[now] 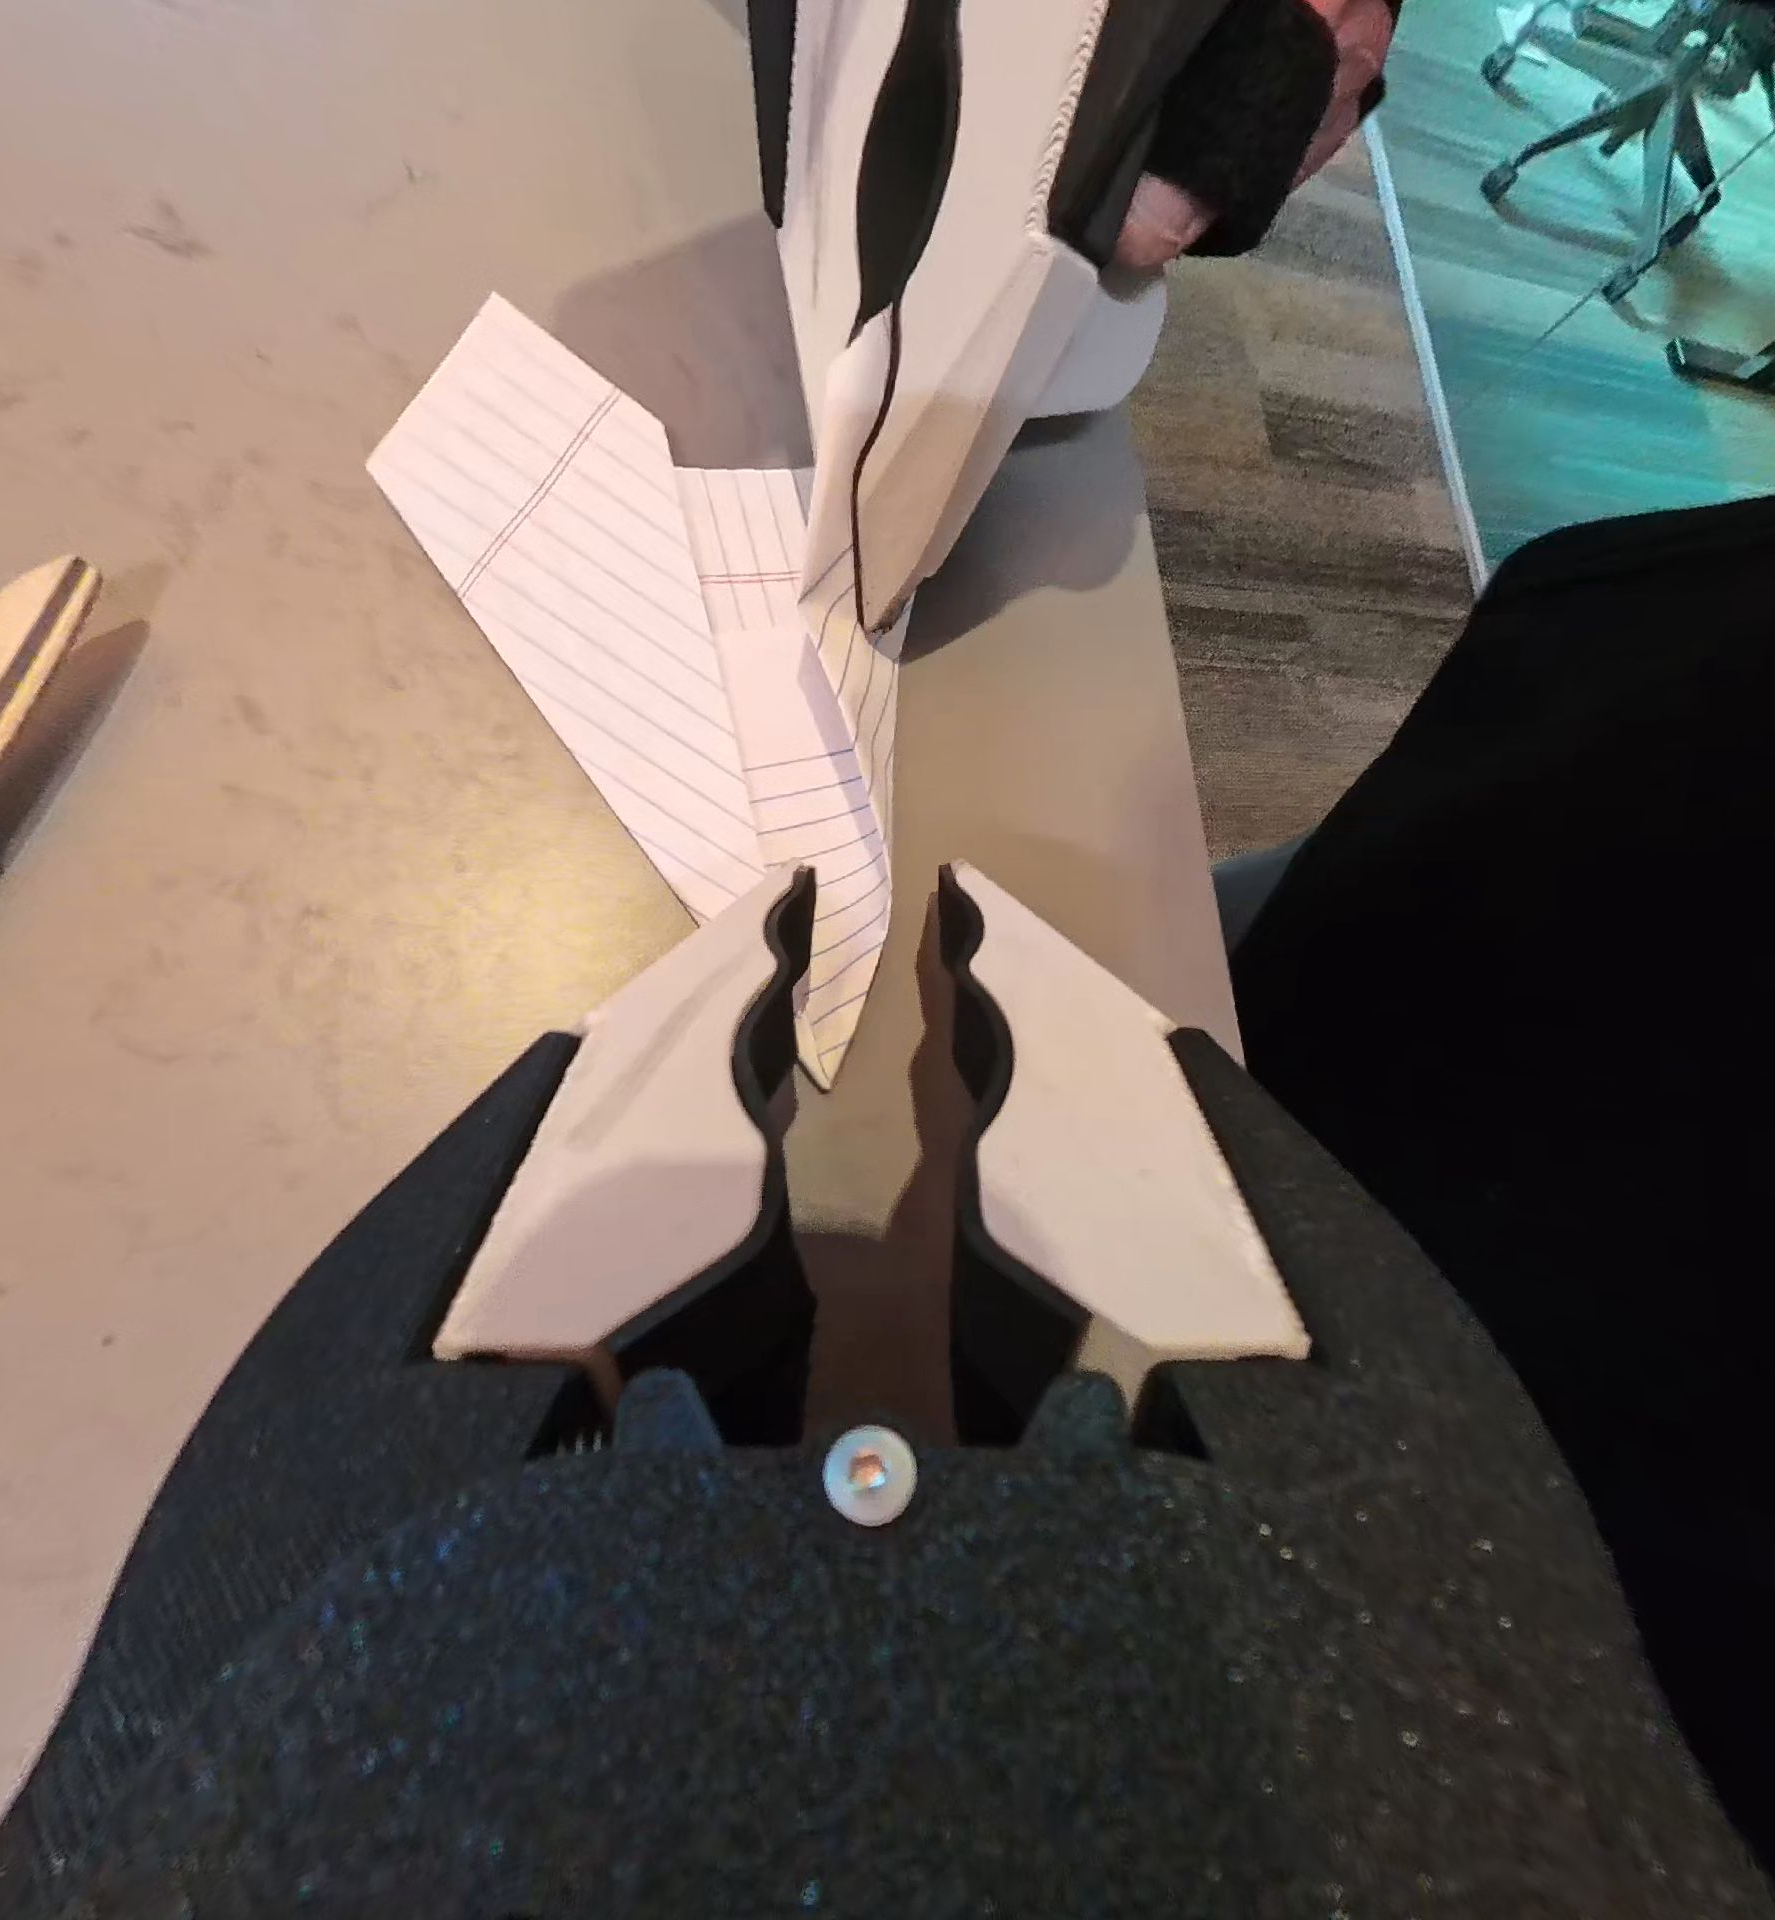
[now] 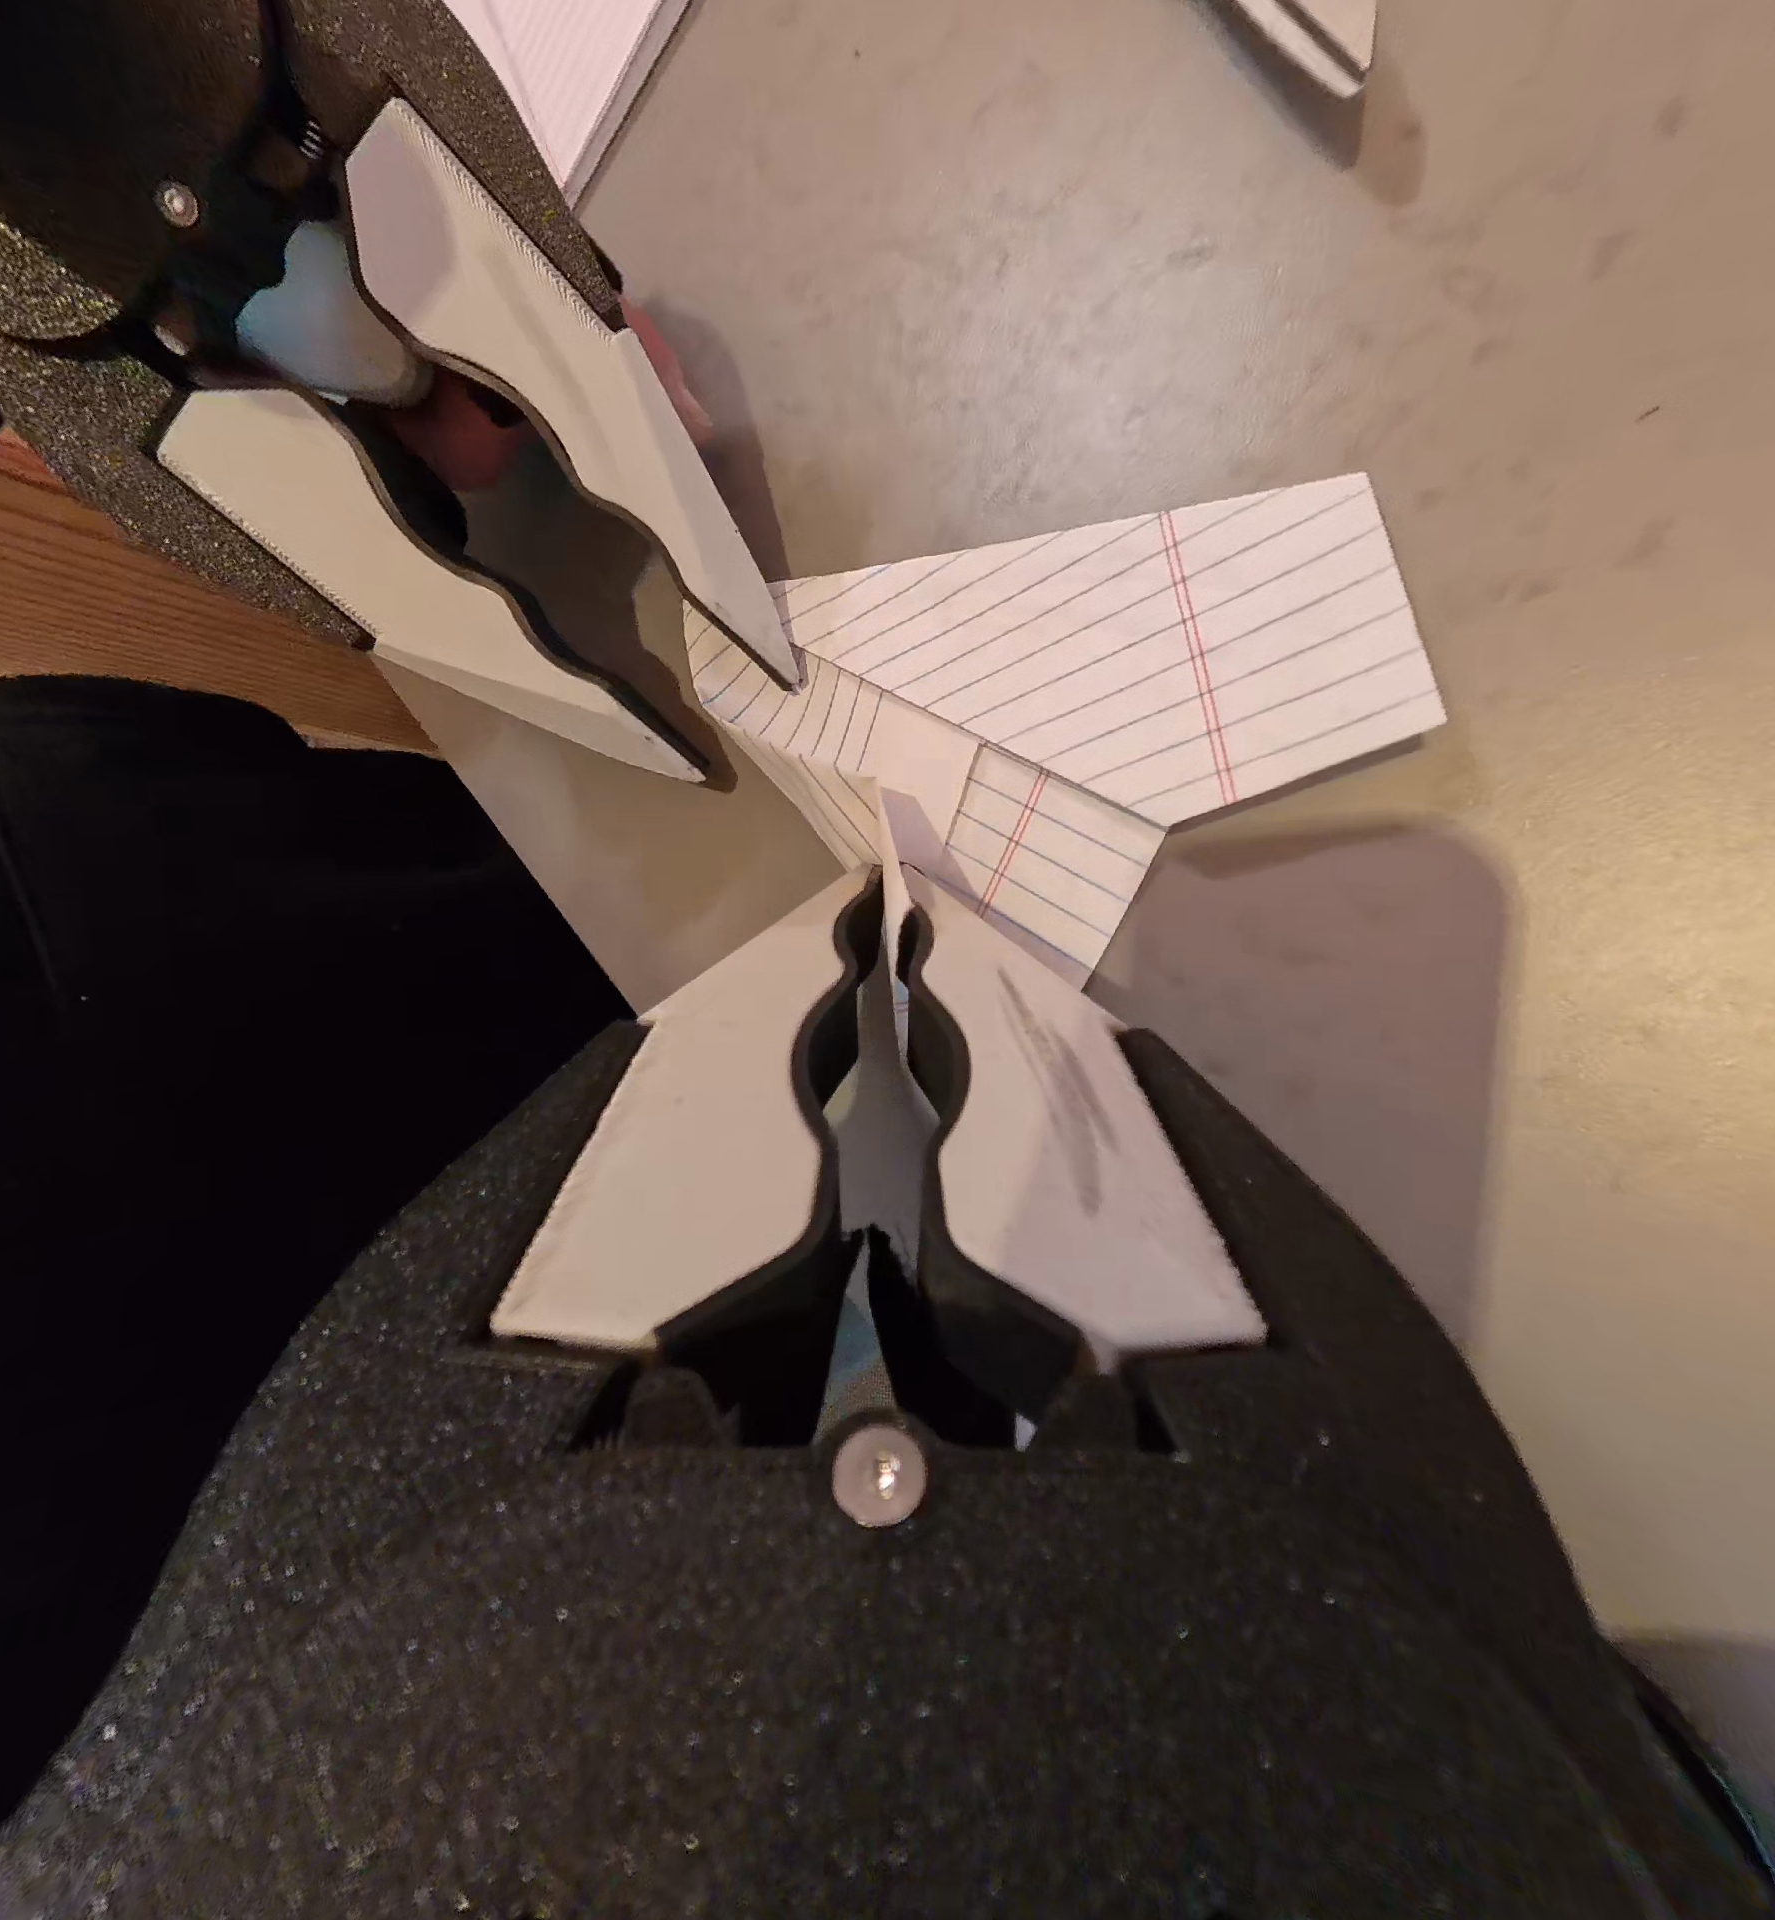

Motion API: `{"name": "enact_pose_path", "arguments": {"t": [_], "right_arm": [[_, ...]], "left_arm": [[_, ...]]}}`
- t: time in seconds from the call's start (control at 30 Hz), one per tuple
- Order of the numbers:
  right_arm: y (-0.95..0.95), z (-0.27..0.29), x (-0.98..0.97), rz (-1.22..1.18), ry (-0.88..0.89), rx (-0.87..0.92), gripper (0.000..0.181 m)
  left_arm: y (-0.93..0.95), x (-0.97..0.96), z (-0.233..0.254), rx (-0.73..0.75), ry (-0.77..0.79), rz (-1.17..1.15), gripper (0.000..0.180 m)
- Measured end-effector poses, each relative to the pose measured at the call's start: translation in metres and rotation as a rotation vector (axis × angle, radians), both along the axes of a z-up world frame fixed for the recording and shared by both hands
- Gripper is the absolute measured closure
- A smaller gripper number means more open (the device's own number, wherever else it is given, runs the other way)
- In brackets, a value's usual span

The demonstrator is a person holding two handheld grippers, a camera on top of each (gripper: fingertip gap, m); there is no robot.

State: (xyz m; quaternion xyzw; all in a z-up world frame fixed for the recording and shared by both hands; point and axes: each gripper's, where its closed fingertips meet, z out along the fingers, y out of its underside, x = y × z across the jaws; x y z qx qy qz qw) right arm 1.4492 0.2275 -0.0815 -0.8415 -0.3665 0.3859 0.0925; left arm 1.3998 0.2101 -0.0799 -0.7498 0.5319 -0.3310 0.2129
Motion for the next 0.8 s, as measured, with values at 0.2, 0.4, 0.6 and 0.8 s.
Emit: {"name": "enact_pose_path", "arguments": {"t": [0.2,0.4,0.6,0.8], "right_arm": [[0.001,-0.001,-0.001,0.002,-0.007,-0.006,0.181],[0.001,-0.001,0.000,0.004,0.001,-0.012,0.181],[0.004,0.000,0.002,-0.036,0.010,-0.032,0.181],[0.012,0.002,0.001,-0.111,0.018,-0.048,0.181]], "left_arm": [[0.018,-0.002,0.018,0.192,-0.037,0.033,0.148],[0.012,-0.006,-0.003,0.209,0.080,-0.035,0.148],[0.016,-0.006,-0.002,0.140,0.068,0.017,0.157],[0.021,-0.005,-0.002,0.041,0.045,0.080,0.167]]}}
